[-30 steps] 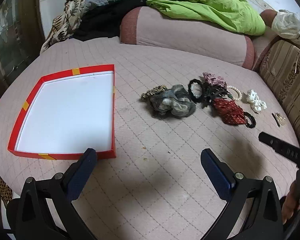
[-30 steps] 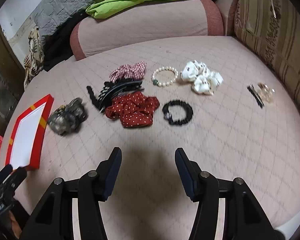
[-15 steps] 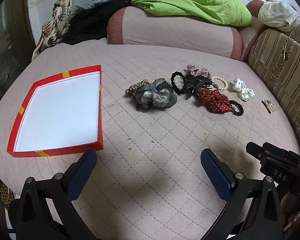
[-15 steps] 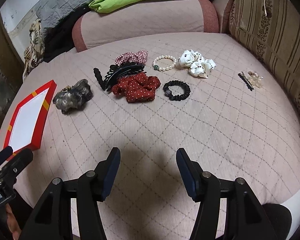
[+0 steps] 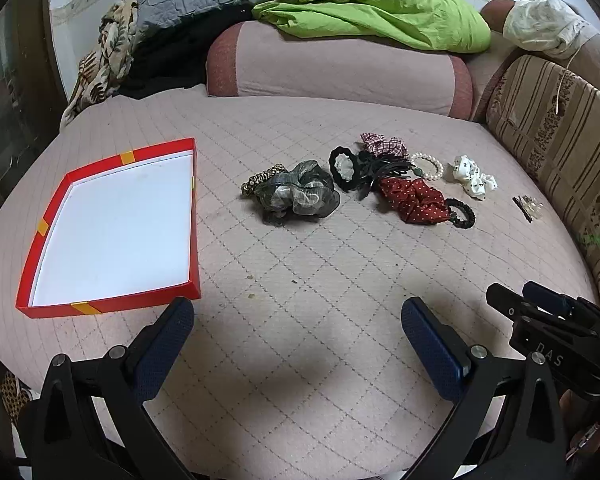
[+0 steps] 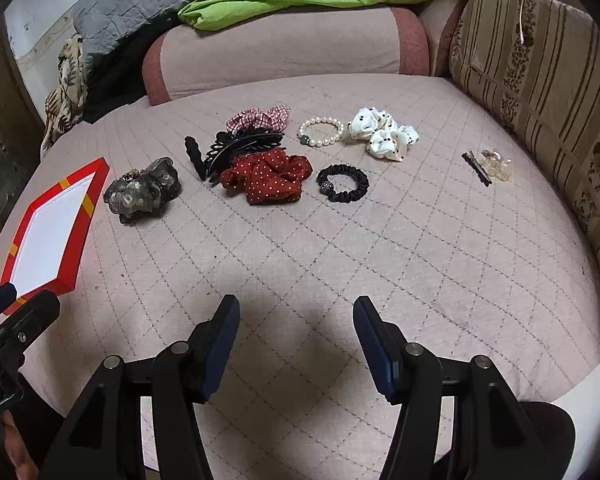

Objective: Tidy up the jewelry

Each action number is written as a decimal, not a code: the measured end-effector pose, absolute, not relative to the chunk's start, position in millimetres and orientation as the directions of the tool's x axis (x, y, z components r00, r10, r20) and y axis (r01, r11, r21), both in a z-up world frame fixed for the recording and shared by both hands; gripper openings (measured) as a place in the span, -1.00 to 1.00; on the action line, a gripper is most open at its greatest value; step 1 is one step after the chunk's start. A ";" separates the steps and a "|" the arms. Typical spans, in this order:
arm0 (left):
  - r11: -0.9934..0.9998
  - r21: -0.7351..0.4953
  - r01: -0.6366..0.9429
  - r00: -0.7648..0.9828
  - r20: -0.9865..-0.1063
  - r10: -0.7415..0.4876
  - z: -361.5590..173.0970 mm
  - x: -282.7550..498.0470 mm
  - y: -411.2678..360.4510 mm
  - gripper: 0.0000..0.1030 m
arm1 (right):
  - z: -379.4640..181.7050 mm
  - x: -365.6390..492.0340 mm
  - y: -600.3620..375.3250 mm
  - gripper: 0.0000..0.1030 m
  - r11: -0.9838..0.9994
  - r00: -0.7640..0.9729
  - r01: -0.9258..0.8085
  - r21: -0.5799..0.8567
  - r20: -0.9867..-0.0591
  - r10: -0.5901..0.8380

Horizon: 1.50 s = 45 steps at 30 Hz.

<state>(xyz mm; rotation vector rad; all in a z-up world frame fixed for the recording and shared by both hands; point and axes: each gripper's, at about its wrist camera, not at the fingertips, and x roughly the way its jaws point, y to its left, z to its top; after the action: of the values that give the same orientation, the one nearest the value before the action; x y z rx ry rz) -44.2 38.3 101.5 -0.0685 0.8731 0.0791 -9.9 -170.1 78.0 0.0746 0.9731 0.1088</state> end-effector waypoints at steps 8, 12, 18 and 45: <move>0.995 -0.026 -0.098 0.651 -0.758 0.044 107.7 -50.1 35.4 1.00 | 85.9 -16.1 -169.8 0.26 0.993 0.577 -0.064 0.104 -0.807 0.122; 0.995 -0.024 -0.097 0.662 -0.748 0.046 112.8 -55.1 33.9 1.00 | 89.3 -19.5 -170.5 0.26 0.992 0.583 -0.059 0.108 -0.803 0.123; 0.996 -0.010 -0.089 0.698 -0.714 0.055 127.8 -68.2 28.7 1.00 | 99.9 -27.7 -170.2 0.26 0.992 0.603 -0.061 0.106 -0.788 0.122; 0.996 0.009 -0.089 0.799 -0.597 0.076 176.2 -117.2 19.7 1.00 | 143.0 -64.0 -174.6 0.40 0.993 0.698 -0.056 0.103 -0.707 0.113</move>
<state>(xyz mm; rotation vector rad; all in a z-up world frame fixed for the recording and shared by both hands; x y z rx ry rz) -117.2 19.7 176.2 -0.0197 0.6398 0.0885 -64.0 -174.6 143.0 0.0754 0.7927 0.0941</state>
